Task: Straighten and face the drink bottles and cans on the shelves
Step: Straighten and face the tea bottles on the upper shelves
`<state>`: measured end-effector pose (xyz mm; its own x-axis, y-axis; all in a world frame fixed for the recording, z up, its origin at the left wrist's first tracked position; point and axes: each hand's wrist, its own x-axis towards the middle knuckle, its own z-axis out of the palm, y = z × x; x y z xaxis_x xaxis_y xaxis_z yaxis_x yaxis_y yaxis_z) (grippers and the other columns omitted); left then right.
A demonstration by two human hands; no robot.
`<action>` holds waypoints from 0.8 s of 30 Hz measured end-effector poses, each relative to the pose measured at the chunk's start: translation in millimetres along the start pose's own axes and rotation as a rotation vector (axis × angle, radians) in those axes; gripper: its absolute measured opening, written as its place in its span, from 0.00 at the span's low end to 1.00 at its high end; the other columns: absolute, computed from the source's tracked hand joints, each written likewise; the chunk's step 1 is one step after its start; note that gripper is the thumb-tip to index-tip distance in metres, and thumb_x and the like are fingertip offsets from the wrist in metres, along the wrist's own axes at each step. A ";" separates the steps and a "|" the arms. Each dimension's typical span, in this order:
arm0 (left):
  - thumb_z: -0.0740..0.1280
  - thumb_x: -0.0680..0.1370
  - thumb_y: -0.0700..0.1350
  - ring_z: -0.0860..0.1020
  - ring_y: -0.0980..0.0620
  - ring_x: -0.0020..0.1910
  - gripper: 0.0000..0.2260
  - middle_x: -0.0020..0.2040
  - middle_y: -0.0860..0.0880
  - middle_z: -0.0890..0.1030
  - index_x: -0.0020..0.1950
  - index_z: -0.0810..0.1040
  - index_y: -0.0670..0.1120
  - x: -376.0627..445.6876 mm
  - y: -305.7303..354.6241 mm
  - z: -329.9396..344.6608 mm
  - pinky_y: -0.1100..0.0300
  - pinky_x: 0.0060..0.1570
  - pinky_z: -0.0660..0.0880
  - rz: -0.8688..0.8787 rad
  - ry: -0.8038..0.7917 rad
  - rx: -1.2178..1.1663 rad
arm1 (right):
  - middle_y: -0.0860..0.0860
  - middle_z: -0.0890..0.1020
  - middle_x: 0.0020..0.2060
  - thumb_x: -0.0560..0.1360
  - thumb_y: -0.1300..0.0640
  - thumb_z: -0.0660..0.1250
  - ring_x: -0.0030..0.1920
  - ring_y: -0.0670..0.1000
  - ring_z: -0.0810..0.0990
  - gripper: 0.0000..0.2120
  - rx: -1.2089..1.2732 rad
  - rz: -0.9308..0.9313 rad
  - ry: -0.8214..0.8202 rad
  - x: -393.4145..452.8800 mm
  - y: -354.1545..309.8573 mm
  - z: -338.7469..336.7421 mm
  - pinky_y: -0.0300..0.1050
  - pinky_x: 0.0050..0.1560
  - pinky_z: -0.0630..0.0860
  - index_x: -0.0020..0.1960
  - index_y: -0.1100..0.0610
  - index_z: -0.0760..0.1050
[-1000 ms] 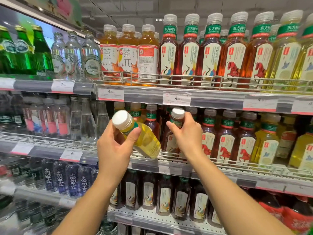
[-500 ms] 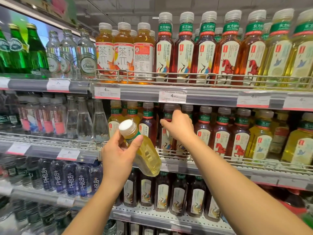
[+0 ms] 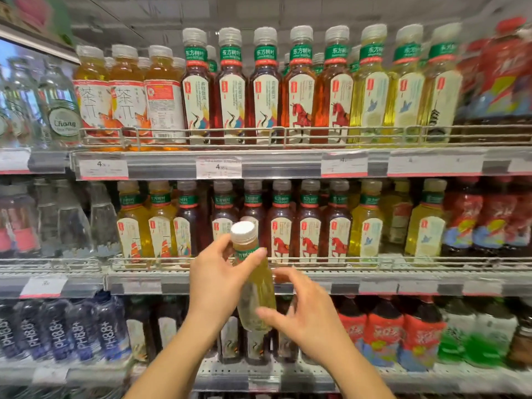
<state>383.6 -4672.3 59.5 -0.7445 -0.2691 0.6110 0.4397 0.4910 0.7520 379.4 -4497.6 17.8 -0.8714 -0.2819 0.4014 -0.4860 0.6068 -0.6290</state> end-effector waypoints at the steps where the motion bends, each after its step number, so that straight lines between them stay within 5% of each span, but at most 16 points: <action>1: 0.77 0.71 0.57 0.82 0.61 0.41 0.10 0.42 0.62 0.85 0.48 0.82 0.56 -2.8 4.5 11.5 0.52 0.45 0.80 0.005 -0.006 0.022 | 0.33 0.75 0.63 0.65 0.29 0.71 0.54 0.36 0.76 0.36 -0.033 0.019 0.014 -3.7 6.2 -5.6 0.42 0.60 0.75 0.69 0.37 0.67; 4: 0.76 0.69 0.63 0.80 0.61 0.40 0.15 0.41 0.61 0.83 0.49 0.81 0.57 -13.5 22.7 48.5 0.52 0.45 0.78 0.037 -0.034 0.082 | 0.34 0.70 0.65 0.63 0.27 0.69 0.63 0.40 0.74 0.39 -0.094 0.086 0.067 -13.0 19.9 -28.4 0.46 0.63 0.74 0.70 0.36 0.62; 9: 0.71 0.66 0.71 0.78 0.62 0.40 0.21 0.39 0.59 0.81 0.47 0.75 0.57 -31.6 59.3 105.2 0.55 0.42 0.76 0.133 -0.106 0.121 | 0.40 0.70 0.62 0.65 0.39 0.68 0.59 0.49 0.78 0.35 -0.233 0.221 0.135 -31.8 36.3 -66.8 0.47 0.55 0.77 0.70 0.44 0.63; 15: 0.72 0.67 0.70 0.75 0.57 0.41 0.24 0.41 0.58 0.75 0.45 0.66 0.55 -52.7 92.6 157.7 0.56 0.38 0.73 0.209 -0.159 0.191 | 0.43 0.68 0.61 0.74 0.41 0.64 0.53 0.55 0.81 0.27 -0.329 0.365 0.224 -53.3 53.4 -98.6 0.52 0.50 0.77 0.71 0.42 0.63; 18: 0.69 0.67 0.72 0.75 0.60 0.45 0.23 0.45 0.61 0.76 0.48 0.67 0.57 -55.8 98.4 172.9 0.58 0.41 0.75 0.221 -0.241 0.149 | 0.43 0.71 0.61 0.74 0.41 0.63 0.55 0.53 0.81 0.25 -0.298 0.363 0.284 -61.9 64.9 -112.0 0.49 0.53 0.76 0.70 0.41 0.64; 21: 0.61 0.73 0.72 0.75 0.63 0.51 0.20 0.52 0.64 0.76 0.56 0.70 0.61 -55.3 96.5 180.4 0.62 0.47 0.73 0.300 -0.363 0.134 | 0.44 0.75 0.53 0.68 0.37 0.57 0.54 0.55 0.81 0.21 -0.192 0.354 0.367 -65.5 77.4 -127.9 0.49 0.51 0.75 0.58 0.43 0.68; 24: 0.54 0.80 0.68 0.72 0.63 0.63 0.21 0.61 0.64 0.75 0.66 0.71 0.59 -51.5 80.1 185.4 0.60 0.61 0.71 0.367 -0.370 0.191 | 0.46 0.77 0.48 0.67 0.35 0.69 0.52 0.56 0.81 0.22 -0.169 0.374 0.506 -55.4 93.3 -145.9 0.48 0.49 0.74 0.55 0.46 0.73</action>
<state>364.0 -4465.5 42.4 -0.7016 0.2403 0.6708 0.6302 0.6487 0.4267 392.1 -4317.0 34.0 -0.8208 0.3308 0.4657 -0.1033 0.7160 -0.6905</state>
